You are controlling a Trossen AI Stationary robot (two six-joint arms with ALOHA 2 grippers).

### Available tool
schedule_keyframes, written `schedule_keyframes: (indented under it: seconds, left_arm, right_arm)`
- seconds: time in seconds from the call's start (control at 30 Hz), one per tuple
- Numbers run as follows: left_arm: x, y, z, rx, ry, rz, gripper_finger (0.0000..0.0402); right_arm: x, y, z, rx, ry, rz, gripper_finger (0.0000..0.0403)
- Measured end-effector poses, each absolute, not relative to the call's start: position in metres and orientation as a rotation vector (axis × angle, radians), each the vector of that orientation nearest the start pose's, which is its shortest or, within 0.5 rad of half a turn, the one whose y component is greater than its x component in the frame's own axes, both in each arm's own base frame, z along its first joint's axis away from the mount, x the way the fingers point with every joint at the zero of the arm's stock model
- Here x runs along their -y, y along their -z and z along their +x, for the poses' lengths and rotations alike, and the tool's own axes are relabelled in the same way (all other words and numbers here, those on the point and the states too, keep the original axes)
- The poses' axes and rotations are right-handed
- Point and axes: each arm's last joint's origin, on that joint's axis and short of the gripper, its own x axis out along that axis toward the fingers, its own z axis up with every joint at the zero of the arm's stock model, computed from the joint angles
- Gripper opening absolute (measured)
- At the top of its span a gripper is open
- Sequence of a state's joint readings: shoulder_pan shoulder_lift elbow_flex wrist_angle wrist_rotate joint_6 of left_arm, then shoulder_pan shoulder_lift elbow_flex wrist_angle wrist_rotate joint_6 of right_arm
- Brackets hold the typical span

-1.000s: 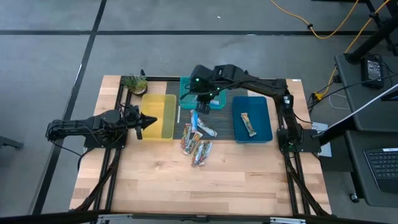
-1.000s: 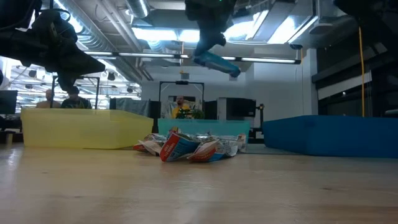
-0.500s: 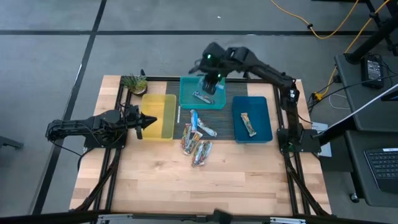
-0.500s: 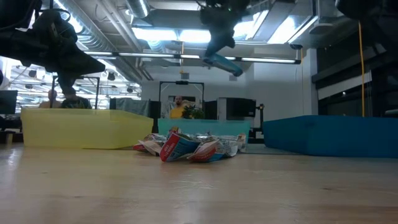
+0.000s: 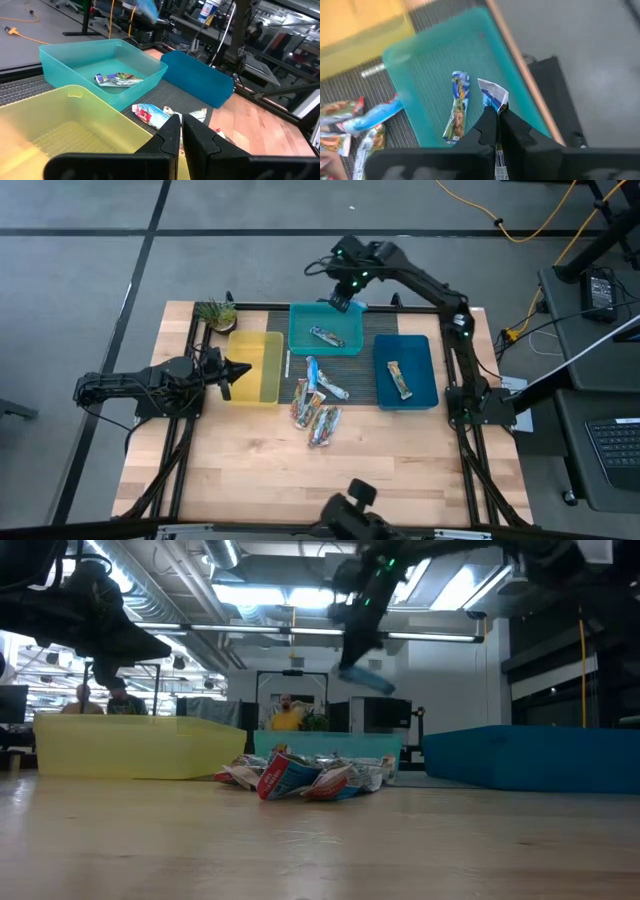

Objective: Pick and place Granola Bars by type
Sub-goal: Put the purple granola bar into the green bin

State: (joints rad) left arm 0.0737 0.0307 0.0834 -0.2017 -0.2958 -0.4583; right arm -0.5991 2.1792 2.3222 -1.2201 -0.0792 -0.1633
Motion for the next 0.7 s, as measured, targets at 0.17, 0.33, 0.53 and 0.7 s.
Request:
schedule_keyframes:
  seconds: [0.17,0.33,0.53,0.7]
  left_arm:
    - [-0.015,-0.170,0.091,-0.062,-0.397,-0.436,0.0013]
    - [-0.015,-0.170,0.091,-0.061,-0.397,-0.438,0.0013]
    - [-0.015,-0.170,0.091,-0.060,-0.396,-0.444,0.0013]
    - [-0.015,-0.170,0.091,-0.060,-0.395,-0.444,0.0013]
  right_arm:
    - [0.264,-0.277,0.398,-1.136,0.355,0.241,0.0021]
    - [0.268,-0.238,0.413,-1.185,0.292,0.293,0.0019]
    - [0.264,-0.217,0.422,-1.223,0.257,0.312,0.0036]
    - [0.260,-0.217,0.426,-1.210,0.248,0.296,0.0060]
